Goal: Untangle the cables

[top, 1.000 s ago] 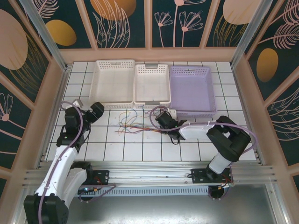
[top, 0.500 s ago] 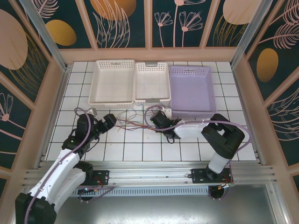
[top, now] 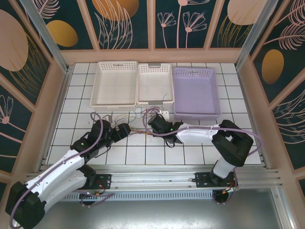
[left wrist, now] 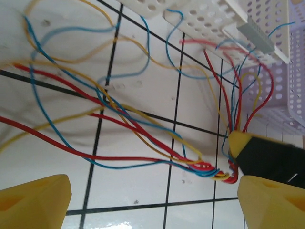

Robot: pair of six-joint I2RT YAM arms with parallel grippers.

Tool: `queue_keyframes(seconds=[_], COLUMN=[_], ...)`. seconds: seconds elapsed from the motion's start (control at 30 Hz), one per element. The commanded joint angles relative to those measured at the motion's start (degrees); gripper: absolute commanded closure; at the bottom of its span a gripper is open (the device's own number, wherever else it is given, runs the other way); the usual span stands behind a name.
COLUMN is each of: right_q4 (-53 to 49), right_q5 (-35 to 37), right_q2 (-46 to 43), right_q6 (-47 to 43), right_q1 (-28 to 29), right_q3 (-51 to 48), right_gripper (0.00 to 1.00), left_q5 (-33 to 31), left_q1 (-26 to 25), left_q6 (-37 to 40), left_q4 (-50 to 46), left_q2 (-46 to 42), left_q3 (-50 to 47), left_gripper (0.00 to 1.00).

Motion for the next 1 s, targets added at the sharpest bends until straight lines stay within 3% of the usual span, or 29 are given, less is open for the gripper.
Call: queue_keyframes(seconds=[0.0, 0.57, 0.83, 0.97], right_q4=[-1.6, 5.2, 4.3, 5.2], right_q5=[0.9, 1.1, 3.5, 3.4], right_q2=[-2.4, -6.5, -6.9, -8.3], right_q6=[1.0, 2.9, 4.2, 5.1], right_q1=[0.9, 4.3, 3.1, 2.1], right_q3=[2.2, -0.4, -1.3, -2.5], right_gripper=[1.0, 1.0, 1.0, 1.0], left_q5=[-1.8, -2.9, -8.1, -13.8], left_q1=[-2.1, -6.9, -7.9, -8.1], left_q6=[-3.0, -9.4, -11.0, -14.0], left_q4=[3.0, 11.0, 5.9, 0.8], left_q2=[0.6, 5.0, 0.4, -5.6], left_q3=[0.0, -1.0, 0.7, 1.7], left_gripper=[0.1, 0.11, 0.13, 0.16])
